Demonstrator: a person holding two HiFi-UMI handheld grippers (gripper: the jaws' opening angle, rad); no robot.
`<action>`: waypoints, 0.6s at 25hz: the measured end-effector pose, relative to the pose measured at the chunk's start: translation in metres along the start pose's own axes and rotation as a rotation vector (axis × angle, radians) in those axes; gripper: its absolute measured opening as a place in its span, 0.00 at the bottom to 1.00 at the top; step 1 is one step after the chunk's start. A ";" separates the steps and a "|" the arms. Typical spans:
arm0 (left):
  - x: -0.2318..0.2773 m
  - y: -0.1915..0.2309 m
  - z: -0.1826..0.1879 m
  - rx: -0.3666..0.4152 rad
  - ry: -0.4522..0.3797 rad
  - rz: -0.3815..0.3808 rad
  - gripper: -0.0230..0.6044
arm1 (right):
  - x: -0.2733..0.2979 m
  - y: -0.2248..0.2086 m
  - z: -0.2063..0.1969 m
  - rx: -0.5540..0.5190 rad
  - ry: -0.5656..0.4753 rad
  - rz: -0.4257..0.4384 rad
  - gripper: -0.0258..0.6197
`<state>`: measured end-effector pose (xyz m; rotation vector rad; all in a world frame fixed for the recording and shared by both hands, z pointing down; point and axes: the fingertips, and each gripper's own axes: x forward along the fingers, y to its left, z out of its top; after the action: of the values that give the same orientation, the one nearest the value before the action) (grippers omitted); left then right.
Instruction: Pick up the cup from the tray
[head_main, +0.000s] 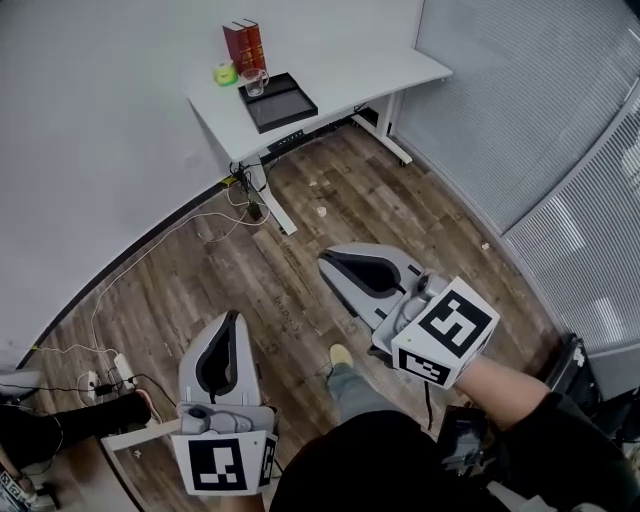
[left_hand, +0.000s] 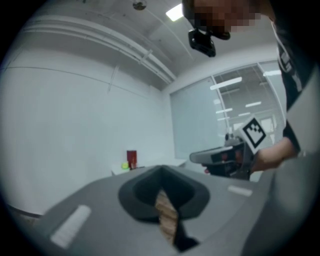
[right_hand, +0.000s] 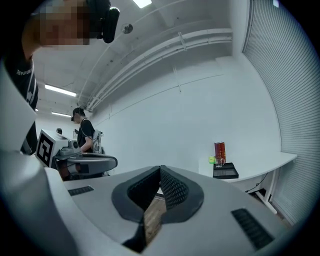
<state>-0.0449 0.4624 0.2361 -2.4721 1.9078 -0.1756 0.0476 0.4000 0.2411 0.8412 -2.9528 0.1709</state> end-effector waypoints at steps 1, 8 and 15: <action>0.008 0.002 0.001 0.000 0.000 0.000 0.04 | 0.004 -0.007 0.001 -0.008 -0.003 -0.003 0.06; 0.070 0.014 0.004 0.005 0.015 0.003 0.04 | 0.031 -0.069 0.004 0.002 0.002 -0.013 0.06; 0.123 0.020 0.004 0.011 0.033 0.024 0.04 | 0.057 -0.120 0.003 0.009 0.017 0.005 0.06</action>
<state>-0.0333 0.3386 0.2402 -2.4541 1.9427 -0.2274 0.0624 0.2688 0.2537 0.8291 -2.9407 0.1901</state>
